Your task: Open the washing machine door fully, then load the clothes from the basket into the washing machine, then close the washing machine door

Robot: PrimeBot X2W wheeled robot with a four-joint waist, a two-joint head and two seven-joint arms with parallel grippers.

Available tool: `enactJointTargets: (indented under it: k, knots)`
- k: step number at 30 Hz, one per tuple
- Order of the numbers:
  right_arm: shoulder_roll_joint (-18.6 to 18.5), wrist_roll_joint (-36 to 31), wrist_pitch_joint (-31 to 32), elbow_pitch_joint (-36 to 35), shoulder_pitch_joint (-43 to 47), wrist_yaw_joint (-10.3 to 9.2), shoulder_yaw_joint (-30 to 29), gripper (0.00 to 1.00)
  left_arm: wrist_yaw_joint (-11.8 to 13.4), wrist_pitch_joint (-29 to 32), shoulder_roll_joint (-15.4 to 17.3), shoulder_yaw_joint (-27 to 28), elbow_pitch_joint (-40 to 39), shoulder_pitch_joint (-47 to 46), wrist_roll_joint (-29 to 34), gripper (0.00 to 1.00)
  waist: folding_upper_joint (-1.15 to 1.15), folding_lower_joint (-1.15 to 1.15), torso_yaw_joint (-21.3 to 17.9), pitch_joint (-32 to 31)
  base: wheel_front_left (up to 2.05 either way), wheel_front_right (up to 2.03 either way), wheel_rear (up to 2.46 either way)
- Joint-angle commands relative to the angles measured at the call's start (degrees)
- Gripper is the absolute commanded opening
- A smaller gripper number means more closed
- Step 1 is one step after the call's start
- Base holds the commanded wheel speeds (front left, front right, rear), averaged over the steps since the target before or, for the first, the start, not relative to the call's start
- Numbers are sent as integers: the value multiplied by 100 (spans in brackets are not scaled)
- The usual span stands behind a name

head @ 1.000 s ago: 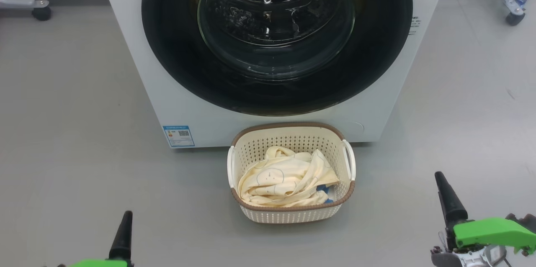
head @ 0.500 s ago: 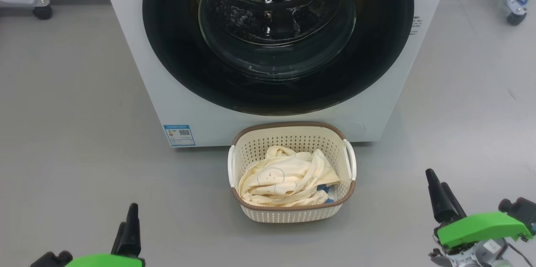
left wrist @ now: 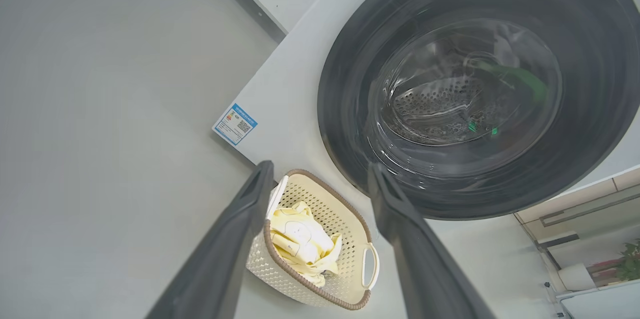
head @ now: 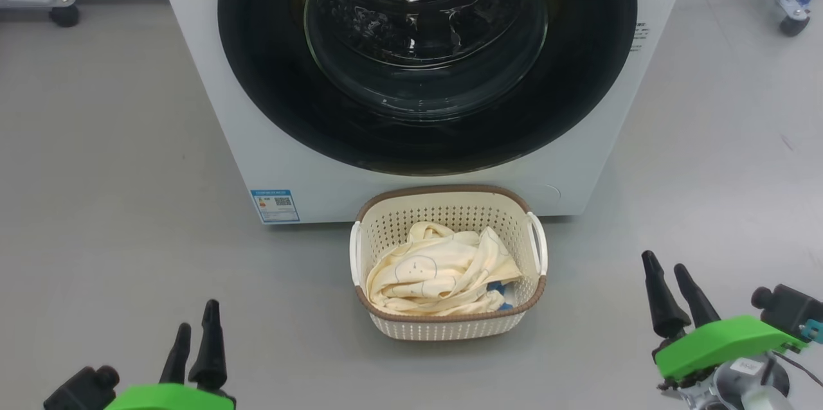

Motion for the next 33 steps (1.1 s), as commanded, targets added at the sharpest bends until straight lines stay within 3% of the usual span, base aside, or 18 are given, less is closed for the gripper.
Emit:
enactJointTargets:
  k: [1,33]
  knots:
    - [-135,-216,-94,-221,-303,-10,98,100,-24,-87,114,84,-252,-119,220,100,0,0,3,-1,0,0,0]
    - [-346,-2581,-652,-331,-366,-14,693,100,-36,-642,334,-184,-615,16,2603,100,0,0,16,-6,0,0,0]
